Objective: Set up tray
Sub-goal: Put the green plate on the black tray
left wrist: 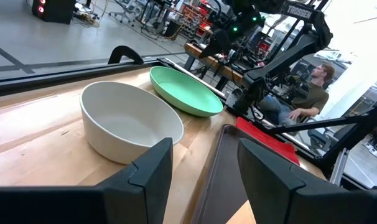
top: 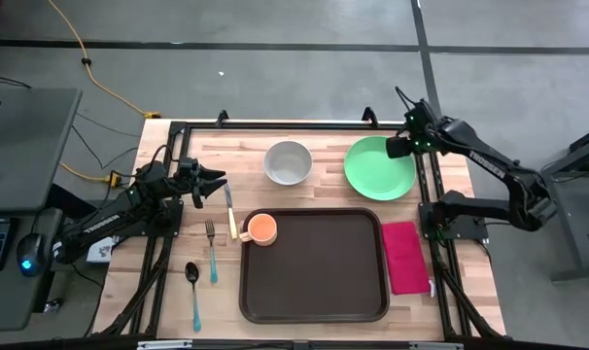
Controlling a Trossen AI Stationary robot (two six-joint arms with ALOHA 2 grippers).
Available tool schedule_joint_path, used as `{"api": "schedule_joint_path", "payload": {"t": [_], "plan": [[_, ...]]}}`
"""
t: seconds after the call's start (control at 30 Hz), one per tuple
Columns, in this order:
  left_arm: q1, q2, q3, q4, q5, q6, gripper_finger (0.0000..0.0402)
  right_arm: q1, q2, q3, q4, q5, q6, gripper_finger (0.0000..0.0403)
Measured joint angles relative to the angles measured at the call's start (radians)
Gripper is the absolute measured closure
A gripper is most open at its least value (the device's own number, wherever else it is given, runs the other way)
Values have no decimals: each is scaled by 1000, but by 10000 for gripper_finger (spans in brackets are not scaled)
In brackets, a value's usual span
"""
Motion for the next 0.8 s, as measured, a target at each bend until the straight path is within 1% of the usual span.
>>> {"api": "schedule_joint_path", "payload": {"t": [0.13, 0.4, 0.8], "plan": [[0, 0, 0, 0, 0, 0, 190, 0, 16, 0, 11, 25, -1, 279], [0, 0, 0, 0, 1, 0, 190, 0, 22, 0, -2, 25, -15, 279], [0, 0, 0, 2, 2, -15, 190, 0, 87, 0, -2, 39, 33, 279]]}}
